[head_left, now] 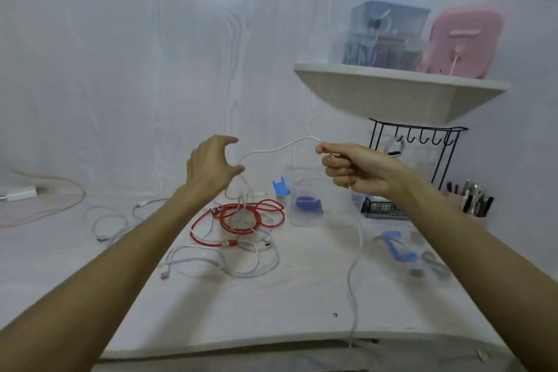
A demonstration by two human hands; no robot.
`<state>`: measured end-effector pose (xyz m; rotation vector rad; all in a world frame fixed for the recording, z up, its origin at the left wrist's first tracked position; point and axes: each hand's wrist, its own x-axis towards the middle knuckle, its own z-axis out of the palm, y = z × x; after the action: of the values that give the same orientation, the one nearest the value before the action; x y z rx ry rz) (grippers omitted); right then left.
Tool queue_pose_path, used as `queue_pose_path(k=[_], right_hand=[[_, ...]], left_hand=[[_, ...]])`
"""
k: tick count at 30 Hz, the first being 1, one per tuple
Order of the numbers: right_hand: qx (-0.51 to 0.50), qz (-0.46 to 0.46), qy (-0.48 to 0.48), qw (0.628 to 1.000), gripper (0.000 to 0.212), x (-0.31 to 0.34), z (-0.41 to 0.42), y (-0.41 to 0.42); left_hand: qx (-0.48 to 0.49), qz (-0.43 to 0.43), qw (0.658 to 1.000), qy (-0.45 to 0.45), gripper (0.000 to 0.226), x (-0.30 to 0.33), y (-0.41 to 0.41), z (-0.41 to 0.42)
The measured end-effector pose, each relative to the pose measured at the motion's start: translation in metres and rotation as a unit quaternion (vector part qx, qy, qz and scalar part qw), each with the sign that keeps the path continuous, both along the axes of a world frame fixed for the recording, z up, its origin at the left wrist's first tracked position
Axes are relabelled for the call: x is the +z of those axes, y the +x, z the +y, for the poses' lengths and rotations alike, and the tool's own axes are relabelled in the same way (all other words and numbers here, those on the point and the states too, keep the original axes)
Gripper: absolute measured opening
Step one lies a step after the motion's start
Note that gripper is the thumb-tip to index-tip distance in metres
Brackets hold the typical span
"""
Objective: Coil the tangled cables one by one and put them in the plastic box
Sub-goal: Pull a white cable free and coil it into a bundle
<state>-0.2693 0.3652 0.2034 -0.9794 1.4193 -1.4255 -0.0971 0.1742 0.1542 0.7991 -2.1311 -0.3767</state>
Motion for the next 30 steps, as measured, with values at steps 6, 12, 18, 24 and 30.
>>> queue_pose_path(k=[6,12,18,24,30], right_hand=[[-0.040,-0.199,-0.074,0.976,0.030,-0.005,-0.031,0.032],[-0.144,-0.304,-0.228,0.913,0.038,0.016,-0.032,0.016],[-0.315,-0.173,-0.110,0.927,0.034,-0.018,0.010,-0.041],[-0.161,0.576,0.376,0.708,0.032,-0.039,-0.007,0.015],[0.011,0.380,0.130,0.916,0.054,-0.048,-0.016,0.108]], left_hand=[[-0.244,0.142,0.925,0.255,0.032,-0.036,-0.014,0.073],[-0.487,0.012,0.735,0.472,0.042,-0.070,0.011,0.105],[-0.413,0.054,0.720,0.555,0.022,-0.062,0.087,0.042],[-0.337,-0.079,0.808,0.477,0.024,-0.024,0.064,0.048],[-0.379,-0.078,0.766,0.514,0.025,-0.017,0.063,0.056]])
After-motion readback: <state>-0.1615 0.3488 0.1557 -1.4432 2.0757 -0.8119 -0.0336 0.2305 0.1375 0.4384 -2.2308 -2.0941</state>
